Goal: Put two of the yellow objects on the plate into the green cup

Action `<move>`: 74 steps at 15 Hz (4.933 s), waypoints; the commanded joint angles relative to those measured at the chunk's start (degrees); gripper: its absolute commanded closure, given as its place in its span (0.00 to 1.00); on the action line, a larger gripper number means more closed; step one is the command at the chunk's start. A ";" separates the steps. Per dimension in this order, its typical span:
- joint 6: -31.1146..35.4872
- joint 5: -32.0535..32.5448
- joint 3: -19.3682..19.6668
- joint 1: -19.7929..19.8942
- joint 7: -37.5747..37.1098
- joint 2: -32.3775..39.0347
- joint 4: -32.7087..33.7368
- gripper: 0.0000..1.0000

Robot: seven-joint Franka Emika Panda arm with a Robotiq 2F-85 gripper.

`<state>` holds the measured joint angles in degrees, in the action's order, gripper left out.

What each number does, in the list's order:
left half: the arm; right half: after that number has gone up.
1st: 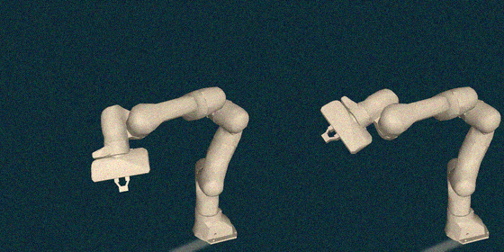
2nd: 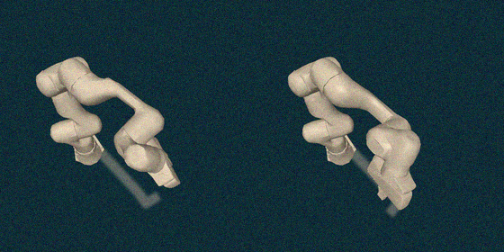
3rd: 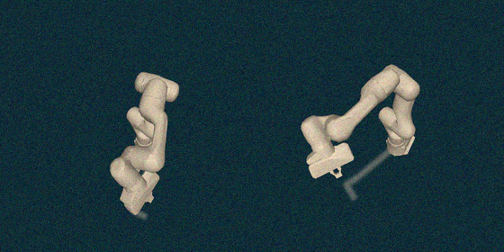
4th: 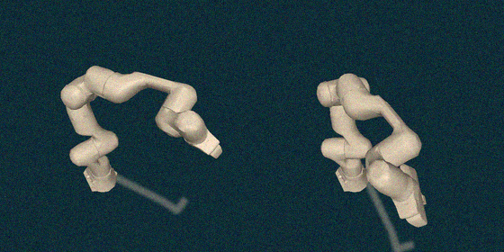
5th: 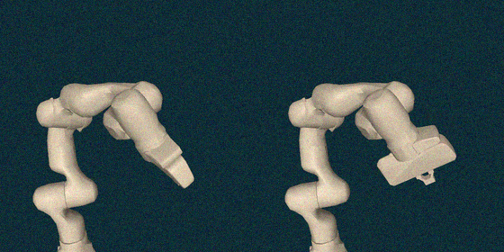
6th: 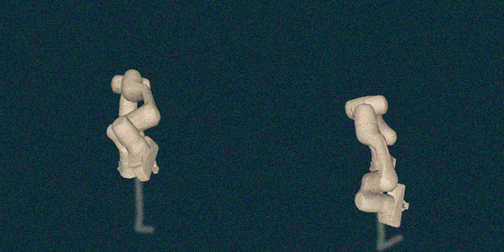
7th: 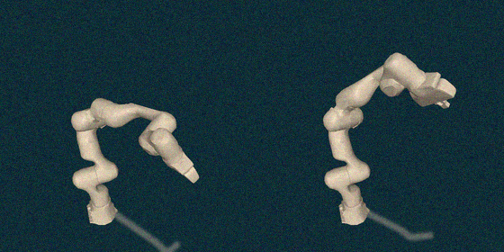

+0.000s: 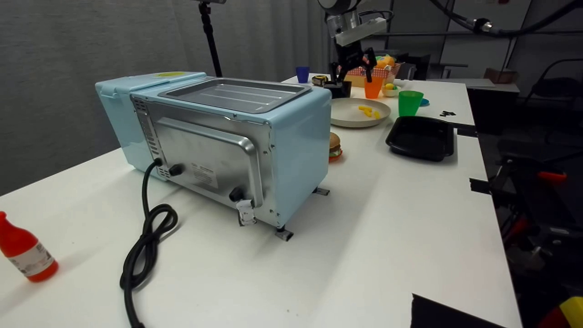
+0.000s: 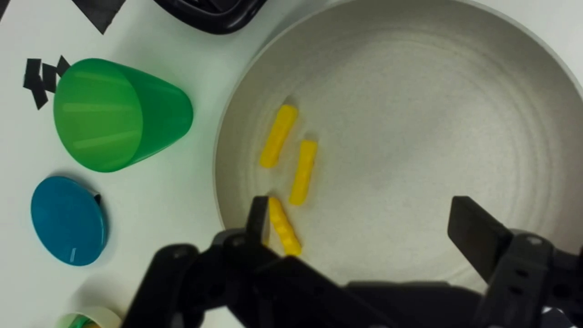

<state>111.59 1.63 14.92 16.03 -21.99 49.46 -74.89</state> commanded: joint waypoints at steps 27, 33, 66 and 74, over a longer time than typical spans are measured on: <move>8.87 -9.35 0.06 3.76 -4.91 4.72 -4.04 0.00; 11.74 -10.42 0.67 3.65 -4.43 3.38 -7.60 0.00; 26.36 -15.60 -0.13 5.72 0.59 -1.53 -19.62 0.58; 26.59 -15.43 -0.13 5.51 0.81 -3.02 -20.74 0.93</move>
<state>136.11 -12.14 15.62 20.99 -23.47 48.23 -93.09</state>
